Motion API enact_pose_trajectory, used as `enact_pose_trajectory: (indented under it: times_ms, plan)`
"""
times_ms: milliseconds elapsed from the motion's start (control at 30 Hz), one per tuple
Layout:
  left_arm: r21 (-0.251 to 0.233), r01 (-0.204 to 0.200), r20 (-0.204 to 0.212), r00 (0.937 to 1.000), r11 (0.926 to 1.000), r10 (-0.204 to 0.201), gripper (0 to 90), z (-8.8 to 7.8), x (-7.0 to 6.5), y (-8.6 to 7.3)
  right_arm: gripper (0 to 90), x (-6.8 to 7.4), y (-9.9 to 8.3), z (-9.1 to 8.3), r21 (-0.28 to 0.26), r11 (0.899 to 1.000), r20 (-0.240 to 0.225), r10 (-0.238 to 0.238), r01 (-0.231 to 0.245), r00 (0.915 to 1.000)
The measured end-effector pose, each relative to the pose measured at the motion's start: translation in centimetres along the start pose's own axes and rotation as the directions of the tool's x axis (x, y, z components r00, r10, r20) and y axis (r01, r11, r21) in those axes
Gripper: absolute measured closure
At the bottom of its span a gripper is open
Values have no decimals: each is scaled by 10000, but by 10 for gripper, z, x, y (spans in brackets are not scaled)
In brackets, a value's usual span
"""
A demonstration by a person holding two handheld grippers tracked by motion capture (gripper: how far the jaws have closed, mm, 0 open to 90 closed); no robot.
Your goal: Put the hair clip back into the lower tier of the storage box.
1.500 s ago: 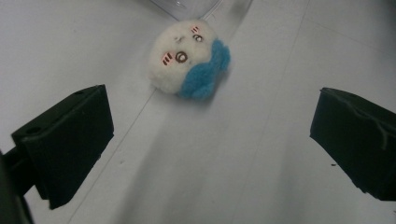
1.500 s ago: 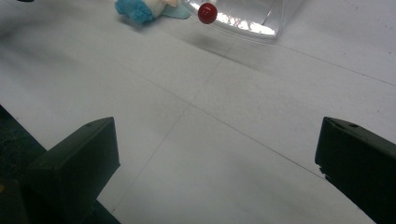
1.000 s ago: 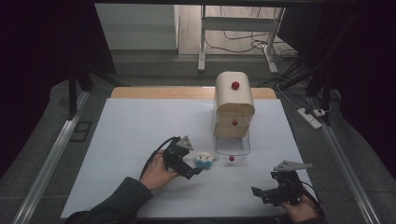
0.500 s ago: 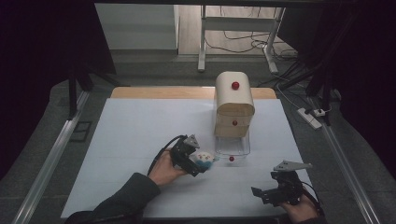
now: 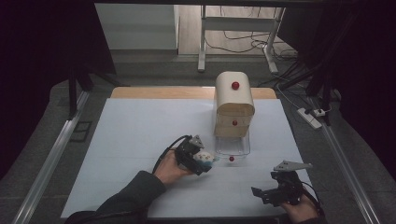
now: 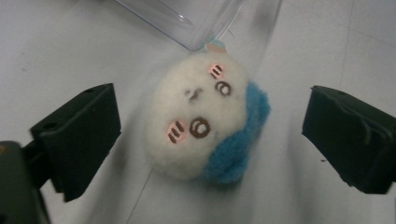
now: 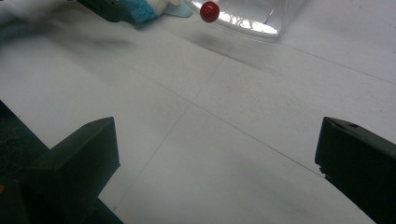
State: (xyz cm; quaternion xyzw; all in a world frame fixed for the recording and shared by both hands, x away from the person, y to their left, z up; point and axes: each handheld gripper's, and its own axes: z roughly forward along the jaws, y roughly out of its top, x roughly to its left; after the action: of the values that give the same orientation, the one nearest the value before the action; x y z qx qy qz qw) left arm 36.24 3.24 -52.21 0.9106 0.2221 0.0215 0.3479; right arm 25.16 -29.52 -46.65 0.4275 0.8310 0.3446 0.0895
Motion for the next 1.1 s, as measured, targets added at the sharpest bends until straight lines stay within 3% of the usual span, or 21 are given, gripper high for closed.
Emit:
enact_pose_trajectory:
  times_ms: [167,300,500,1100]
  plan:
    - [103,-47,86,10000,9999,46,159,4,0,0,0,0,0,0,1,10000,12,-7,7,10000]
    - [384,-149,-155,9998,9992,156,278,8,-2,0,0,0,0,0,-1,10000,0,-11,11,10000]
    - [543,-489,-366,9980,9973,509,369,6,-6,1,0,0,0,0,-4,10000,-25,-16,16,10000]
    - [298,-322,49,9995,9990,321,434,-9,-3,4,0,0,0,0,-8,10000,-38,-18,18,10000]
